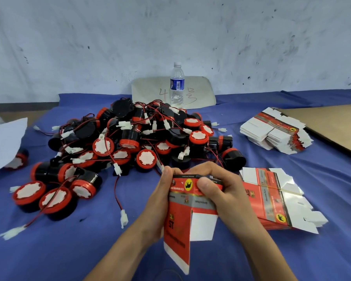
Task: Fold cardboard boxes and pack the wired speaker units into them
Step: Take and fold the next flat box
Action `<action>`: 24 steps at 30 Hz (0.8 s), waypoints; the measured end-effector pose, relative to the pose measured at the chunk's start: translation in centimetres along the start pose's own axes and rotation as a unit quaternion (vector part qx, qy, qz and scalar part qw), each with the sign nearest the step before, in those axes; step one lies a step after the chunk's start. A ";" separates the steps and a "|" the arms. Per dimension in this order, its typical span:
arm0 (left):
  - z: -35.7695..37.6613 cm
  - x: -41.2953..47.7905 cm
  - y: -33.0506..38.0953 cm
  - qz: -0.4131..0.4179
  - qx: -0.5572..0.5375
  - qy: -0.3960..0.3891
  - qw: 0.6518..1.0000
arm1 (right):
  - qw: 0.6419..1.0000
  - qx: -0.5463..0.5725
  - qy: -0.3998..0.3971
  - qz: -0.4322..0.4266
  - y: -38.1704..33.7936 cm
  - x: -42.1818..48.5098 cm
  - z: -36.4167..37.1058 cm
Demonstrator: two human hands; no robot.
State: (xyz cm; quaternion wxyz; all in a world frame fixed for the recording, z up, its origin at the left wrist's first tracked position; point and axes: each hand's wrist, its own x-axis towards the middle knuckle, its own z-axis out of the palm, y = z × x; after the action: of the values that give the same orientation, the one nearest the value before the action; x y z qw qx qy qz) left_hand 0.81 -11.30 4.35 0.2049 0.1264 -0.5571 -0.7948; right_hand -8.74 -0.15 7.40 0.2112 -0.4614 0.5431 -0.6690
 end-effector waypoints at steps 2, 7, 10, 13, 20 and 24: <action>-0.1 0.1 -0.1 -0.007 -0.001 0.008 1.000 | 1.000 -0.003 0.014 -0.019 -0.1 -0.1 0.4; -0.1 0.2 0.1 0.000 0.009 0.013 1.000 | 0.998 0.009 0.045 -0.045 0.2 -0.3 0.8; 0.2 0.4 0.2 0.036 0.070 0.037 0.996 | 0.995 -0.024 0.066 -0.065 0.4 -0.3 0.7; 0.2 0.1 0.2 0.101 0.146 0.035 0.984 | 0.976 -0.159 0.094 -0.118 0.8 -0.5 0.4; 0.4 -0.4 -0.7 0.185 0.247 -0.031 0.951 | 0.930 -0.245 0.121 -0.247 1.1 -0.6 -0.4; 0.5 -0.5 -0.9 0.227 0.267 -0.006 0.937 | 0.936 -0.216 0.129 -0.245 1.2 -0.6 -0.2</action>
State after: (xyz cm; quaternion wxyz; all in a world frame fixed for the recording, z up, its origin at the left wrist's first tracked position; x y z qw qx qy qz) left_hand 0.86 -10.41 3.64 0.3351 0.0424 -0.7638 -0.5500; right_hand -8.88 -0.02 6.06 -0.1359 -0.5246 0.5671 -0.6203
